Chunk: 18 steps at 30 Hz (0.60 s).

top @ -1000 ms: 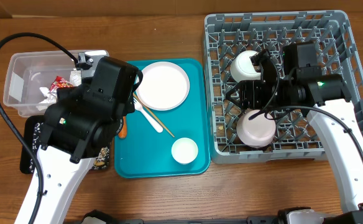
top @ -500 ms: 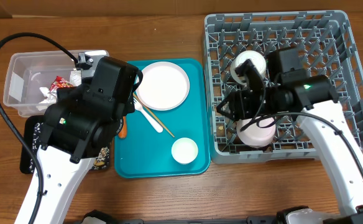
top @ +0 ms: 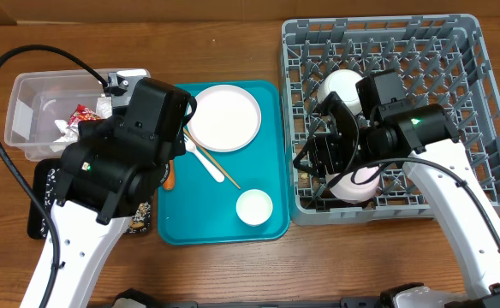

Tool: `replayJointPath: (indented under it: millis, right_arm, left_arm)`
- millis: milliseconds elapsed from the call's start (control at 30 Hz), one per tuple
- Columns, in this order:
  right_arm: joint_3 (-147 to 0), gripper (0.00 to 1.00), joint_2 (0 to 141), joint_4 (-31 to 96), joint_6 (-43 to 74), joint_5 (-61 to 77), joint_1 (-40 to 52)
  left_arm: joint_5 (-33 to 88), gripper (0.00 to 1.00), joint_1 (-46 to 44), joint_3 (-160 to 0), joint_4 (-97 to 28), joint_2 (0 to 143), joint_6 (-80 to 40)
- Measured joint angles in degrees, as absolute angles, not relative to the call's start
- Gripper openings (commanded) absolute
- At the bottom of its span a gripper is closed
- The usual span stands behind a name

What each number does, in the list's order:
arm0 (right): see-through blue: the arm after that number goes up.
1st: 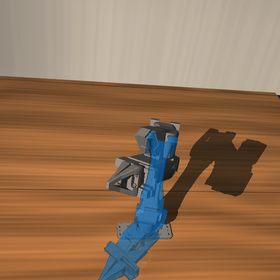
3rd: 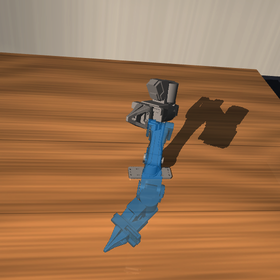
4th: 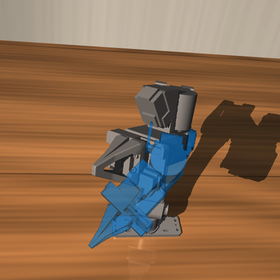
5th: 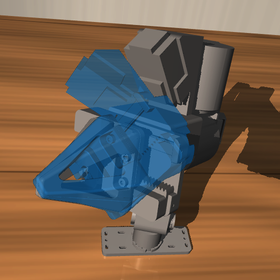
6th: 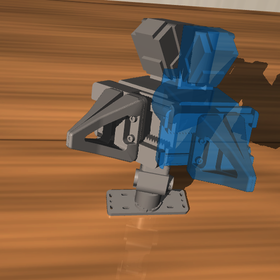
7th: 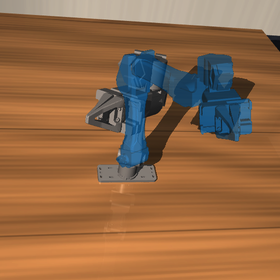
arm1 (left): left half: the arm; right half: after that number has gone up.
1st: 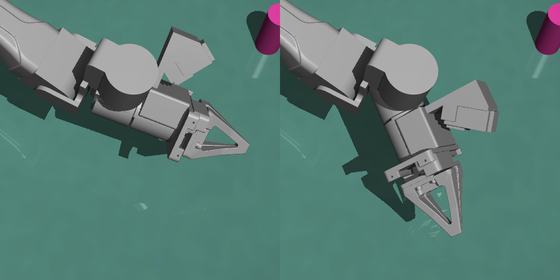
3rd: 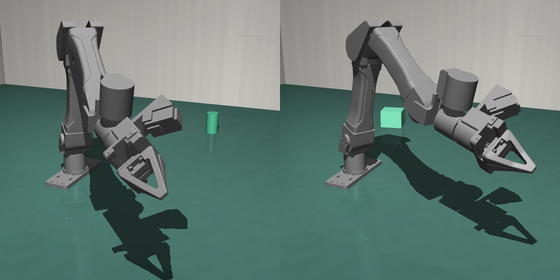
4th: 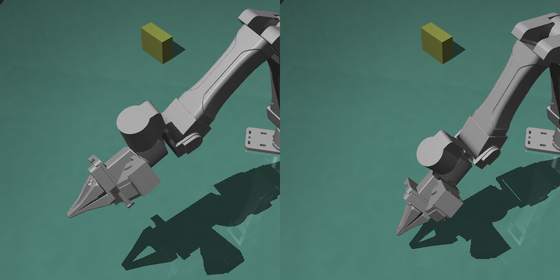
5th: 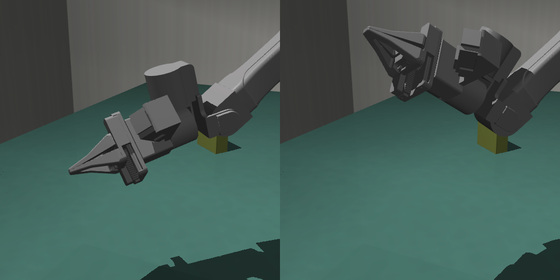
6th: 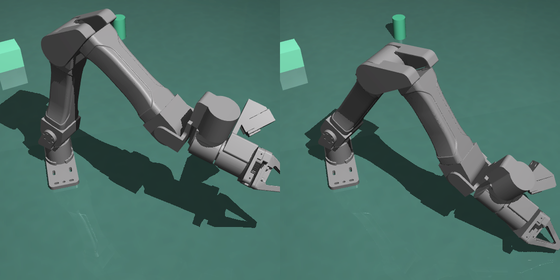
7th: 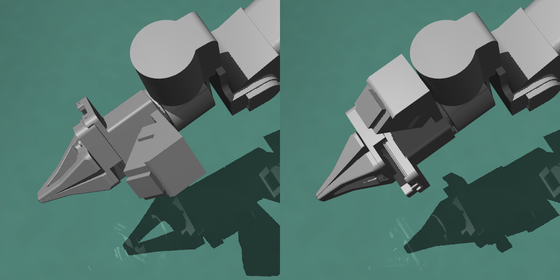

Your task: Sort waste into correct bins and load items into the dishwasher

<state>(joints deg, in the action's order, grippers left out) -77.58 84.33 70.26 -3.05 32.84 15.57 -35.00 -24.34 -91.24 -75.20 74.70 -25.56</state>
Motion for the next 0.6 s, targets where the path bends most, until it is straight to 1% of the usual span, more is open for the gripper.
replayJointPath:
  millis: [133,233,333,533,567,600]
  right_arm:
    - [-77.58,0.65,84.33,75.99,-3.01,29.52,15.57]
    - [-77.58,0.66,84.33,79.11,-2.92,26.35,15.57]
    - [-77.58,0.66,84.33,79.46,-2.72,24.69,15.57]
    - [-77.58,0.66,84.33,79.05,-2.57,23.4,15.57]
    - [-77.58,0.66,84.33,79.0,-2.57,23.33,15.57]
    - [-77.58,0.67,84.33,79.02,-2.57,23.22,15.57]
  left_arm:
    - [-35.0,1.0,-24.34,-91.24,-75.2,74.7,-25.58]
    - [-35.0,1.0,-24.34,-91.24,-75.2,74.7,-25.58]
    - [-35.0,1.0,-24.34,-91.24,-74.91,74.7,-25.56]
    - [-34.15,1.0,-24.34,-91.24,-70.0,74.7,-25.58]
    - [-33.23,0.99,-24.34,-91.24,-69.49,74.7,-25.58]
    - [-31.53,0.91,-24.34,-91.24,-69.19,74.7,-25.58]
